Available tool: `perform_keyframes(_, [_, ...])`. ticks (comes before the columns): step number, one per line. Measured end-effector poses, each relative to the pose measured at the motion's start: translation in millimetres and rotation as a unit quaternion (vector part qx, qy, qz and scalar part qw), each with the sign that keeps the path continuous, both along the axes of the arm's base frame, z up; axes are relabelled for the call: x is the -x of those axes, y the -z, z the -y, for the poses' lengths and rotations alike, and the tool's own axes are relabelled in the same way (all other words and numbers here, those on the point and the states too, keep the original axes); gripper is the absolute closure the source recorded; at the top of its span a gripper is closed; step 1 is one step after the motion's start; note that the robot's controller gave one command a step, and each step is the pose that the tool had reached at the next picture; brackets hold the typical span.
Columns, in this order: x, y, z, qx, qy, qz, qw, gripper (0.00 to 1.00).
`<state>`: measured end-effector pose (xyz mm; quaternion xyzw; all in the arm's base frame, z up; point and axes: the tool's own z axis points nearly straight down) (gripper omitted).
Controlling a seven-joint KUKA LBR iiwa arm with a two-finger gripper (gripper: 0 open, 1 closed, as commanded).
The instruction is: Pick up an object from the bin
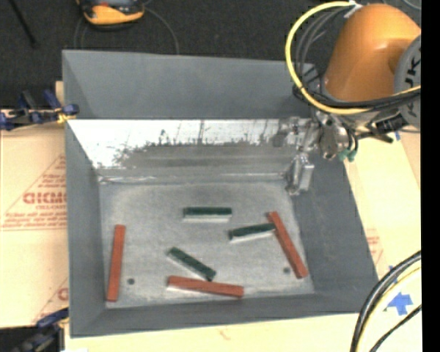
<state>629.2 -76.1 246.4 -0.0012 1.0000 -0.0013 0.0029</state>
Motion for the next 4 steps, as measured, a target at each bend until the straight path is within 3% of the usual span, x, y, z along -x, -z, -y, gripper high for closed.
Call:
perform_keyframes(1, [0.0, 0, 0, 0.0, 0.0, 0.0, 1.0, 0.0])
perform_keyframes(2, [-7.9, 62, -8, 0.0, -0.013, 0.0025, 0.9999, 0.0])
perform_keyframes(3, [2.5, 131, -24, 0.0, -0.021, 0.001, 0.9998, 0.0])
perform_keyframes(4, [5.7, 175, 26, -0.001, 0.076, -0.0002, 0.9971, 1.0])
